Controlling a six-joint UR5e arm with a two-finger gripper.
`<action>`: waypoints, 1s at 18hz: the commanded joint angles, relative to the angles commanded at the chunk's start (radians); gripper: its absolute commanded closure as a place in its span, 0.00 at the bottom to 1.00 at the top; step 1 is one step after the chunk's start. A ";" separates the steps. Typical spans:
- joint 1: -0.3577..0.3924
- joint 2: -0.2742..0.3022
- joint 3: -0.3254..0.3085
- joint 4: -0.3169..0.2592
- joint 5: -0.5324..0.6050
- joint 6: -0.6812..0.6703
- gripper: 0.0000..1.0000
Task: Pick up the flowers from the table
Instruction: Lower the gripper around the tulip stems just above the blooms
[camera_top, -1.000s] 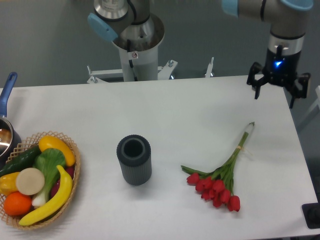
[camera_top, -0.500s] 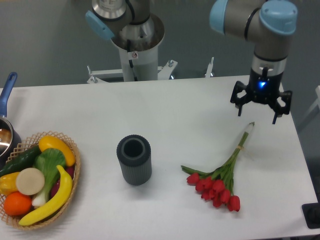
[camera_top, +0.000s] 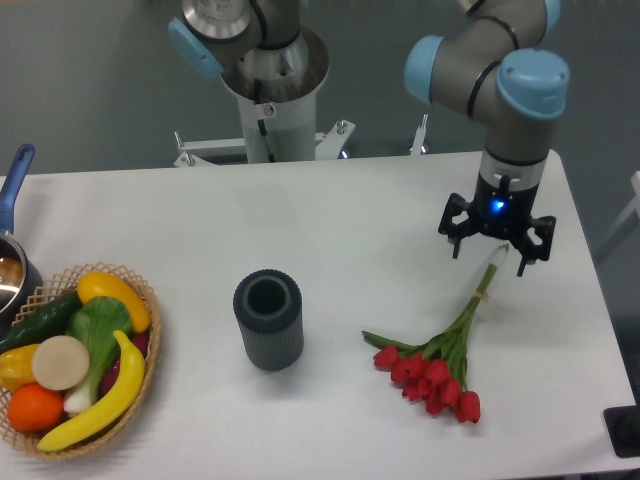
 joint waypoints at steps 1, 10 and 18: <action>0.000 -0.008 0.000 0.000 0.000 0.000 0.00; -0.043 -0.141 0.075 0.005 -0.002 0.031 0.00; -0.043 -0.178 0.077 0.005 -0.005 0.133 0.00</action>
